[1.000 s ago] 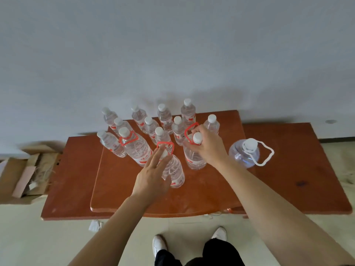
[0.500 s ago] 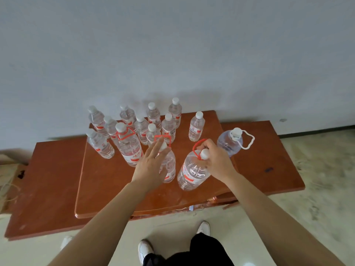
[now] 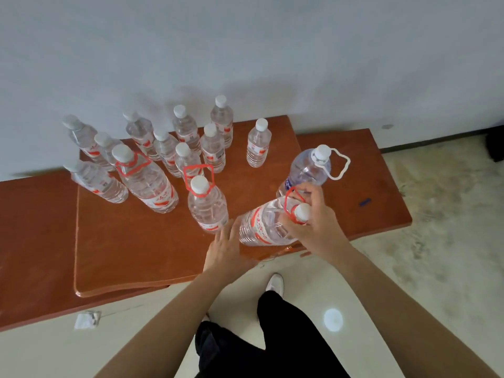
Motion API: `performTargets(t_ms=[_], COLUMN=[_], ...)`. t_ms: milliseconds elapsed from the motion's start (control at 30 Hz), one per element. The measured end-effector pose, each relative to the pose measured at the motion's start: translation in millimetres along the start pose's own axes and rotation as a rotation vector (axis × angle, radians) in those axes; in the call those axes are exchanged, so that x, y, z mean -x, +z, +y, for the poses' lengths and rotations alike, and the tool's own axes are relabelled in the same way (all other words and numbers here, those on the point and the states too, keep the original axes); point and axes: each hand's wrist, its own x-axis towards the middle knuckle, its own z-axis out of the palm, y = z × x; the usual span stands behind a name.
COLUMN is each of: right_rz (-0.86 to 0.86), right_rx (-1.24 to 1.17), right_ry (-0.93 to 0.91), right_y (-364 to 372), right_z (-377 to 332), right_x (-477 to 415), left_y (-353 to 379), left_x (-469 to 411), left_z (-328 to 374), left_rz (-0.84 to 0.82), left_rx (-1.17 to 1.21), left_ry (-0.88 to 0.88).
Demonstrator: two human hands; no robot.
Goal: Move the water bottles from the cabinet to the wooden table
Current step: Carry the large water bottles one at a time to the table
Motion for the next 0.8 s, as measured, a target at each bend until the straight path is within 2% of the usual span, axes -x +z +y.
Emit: performTargets(t_ms=[67,200,300,533,700,800], right_rz=[0.053,0.111,0.118,-0.121,-0.335,-0.267], right_rx=[-0.051,-0.053,-0.048,0.058,0.292,0.733], right_ry=[0.106,0.272,0.352,0.443,0.372,0.214], right_y=[-16,-47,-71,-93,-75,-40], right_z=[16,54,96,181,216,219], right_x=[13,20,24,14,-9,-19], left_y=[4,16,37,77,84,76], left_x=[-28,-76,-92,-105,-117,-124], left_z=[14,42,59,90,91,77], left_rz=[-0.036,-0.219,-0.174,-0.113,-0.078,-0.076], left_rx=[-0.074,-0.273,-0.273,-0.491,-0.582,-0.553], left_ry=[0.044,0.180,0.214,0.130,0.041,0.013])
